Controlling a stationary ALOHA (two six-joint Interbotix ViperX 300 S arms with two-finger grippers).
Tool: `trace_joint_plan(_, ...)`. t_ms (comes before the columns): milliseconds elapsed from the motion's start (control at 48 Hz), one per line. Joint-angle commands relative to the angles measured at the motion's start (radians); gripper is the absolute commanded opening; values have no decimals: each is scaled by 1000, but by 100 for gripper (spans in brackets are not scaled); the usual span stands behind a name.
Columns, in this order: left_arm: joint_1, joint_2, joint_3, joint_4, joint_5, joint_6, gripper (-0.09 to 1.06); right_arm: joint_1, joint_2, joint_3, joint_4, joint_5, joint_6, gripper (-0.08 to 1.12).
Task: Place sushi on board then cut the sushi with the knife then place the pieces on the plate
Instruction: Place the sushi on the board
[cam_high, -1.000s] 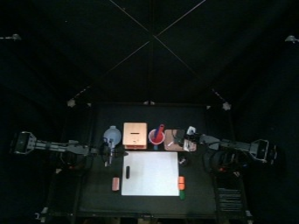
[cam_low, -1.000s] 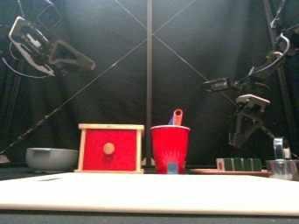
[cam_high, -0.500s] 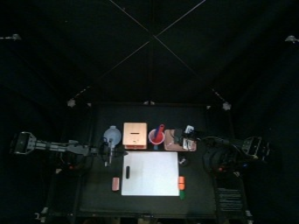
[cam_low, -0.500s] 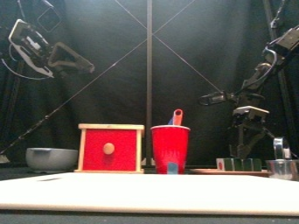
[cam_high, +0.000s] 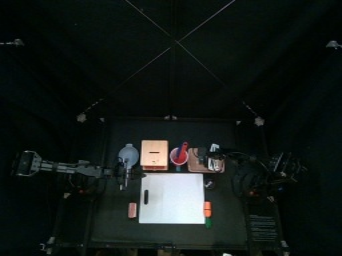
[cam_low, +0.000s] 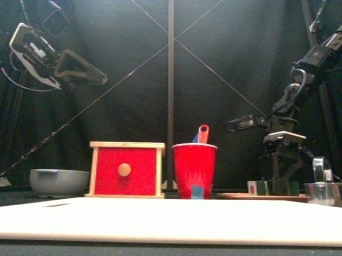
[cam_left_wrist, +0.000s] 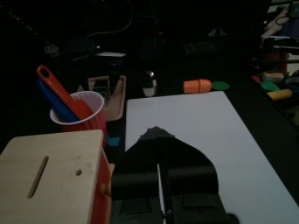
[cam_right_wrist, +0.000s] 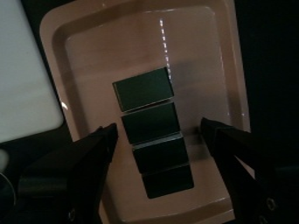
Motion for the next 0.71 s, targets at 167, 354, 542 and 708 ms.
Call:
trace_joint_plan(167, 3, 2, -14, -2, -9, 0, -2, -9, 6, -18, -2, -17, -3, 103)
trace_joint_plan(354, 2, 2, -14, 0, -9, 0, -2, -8, 6, -17, -3, -17, -3, 90)
trace_joint_plan(542, 2, 2, -14, -2, -9, -2, -2, -5, 6, -17, 5, -6, 3, 65)
trace_joint_plan(708, 2, 2, -14, -17, -9, 0, -2, -2, -15, -28, 29, 9, 15, 59)
